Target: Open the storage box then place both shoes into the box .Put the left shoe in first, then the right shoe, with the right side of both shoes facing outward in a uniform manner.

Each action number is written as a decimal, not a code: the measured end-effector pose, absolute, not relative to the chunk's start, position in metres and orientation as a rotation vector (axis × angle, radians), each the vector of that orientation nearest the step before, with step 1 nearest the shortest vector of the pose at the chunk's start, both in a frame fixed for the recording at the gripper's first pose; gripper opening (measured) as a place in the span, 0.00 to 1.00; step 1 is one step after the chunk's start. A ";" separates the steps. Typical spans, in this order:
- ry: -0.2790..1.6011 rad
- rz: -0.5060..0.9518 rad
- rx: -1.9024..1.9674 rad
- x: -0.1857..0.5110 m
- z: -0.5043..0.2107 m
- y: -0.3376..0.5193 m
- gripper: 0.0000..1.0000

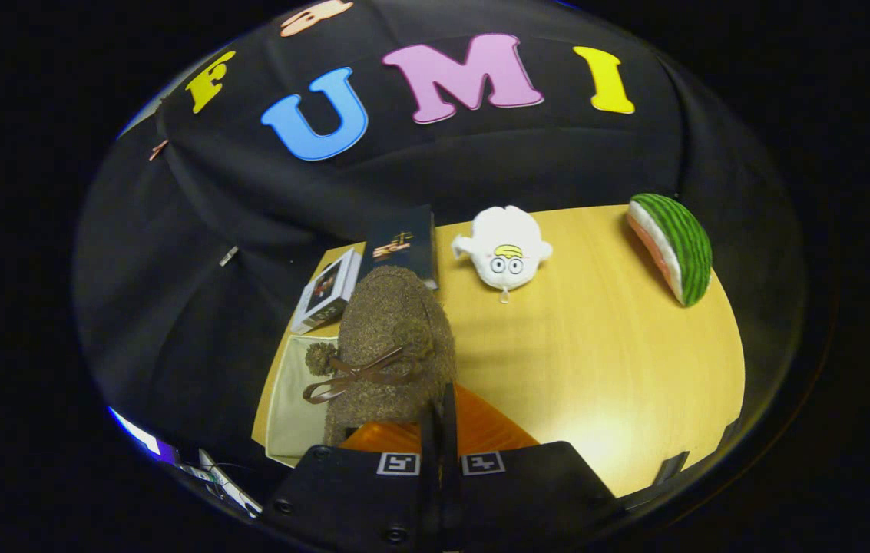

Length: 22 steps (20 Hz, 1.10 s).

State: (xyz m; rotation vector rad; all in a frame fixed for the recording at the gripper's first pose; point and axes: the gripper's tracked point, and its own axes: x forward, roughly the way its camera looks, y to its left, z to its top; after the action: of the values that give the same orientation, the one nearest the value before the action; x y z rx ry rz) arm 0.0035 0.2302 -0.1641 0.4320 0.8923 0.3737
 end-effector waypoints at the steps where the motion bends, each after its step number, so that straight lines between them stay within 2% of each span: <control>1: 0.895 0.389 0.437 0.004 -0.159 0.247 0.05; 8: 0.988 0.402 0.452 0.001 -0.170 0.329 0.05; 16: 1.055 0.274 0.322 0.007 -0.226 0.335 0.07; 18: 1.078 0.291 0.340 0.002 -0.229 0.342 0.15; 20: 1.096 0.282 0.294 -0.005 -0.235 0.335 0.29; 21: 1.106 0.288 0.274 -0.011 -0.237 0.332 0.45; 22: 1.116 0.298 0.265 -0.017 -0.239 0.332 0.57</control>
State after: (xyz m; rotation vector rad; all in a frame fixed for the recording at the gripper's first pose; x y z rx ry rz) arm -0.0167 0.3315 -0.2392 0.2646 1.1158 0.2977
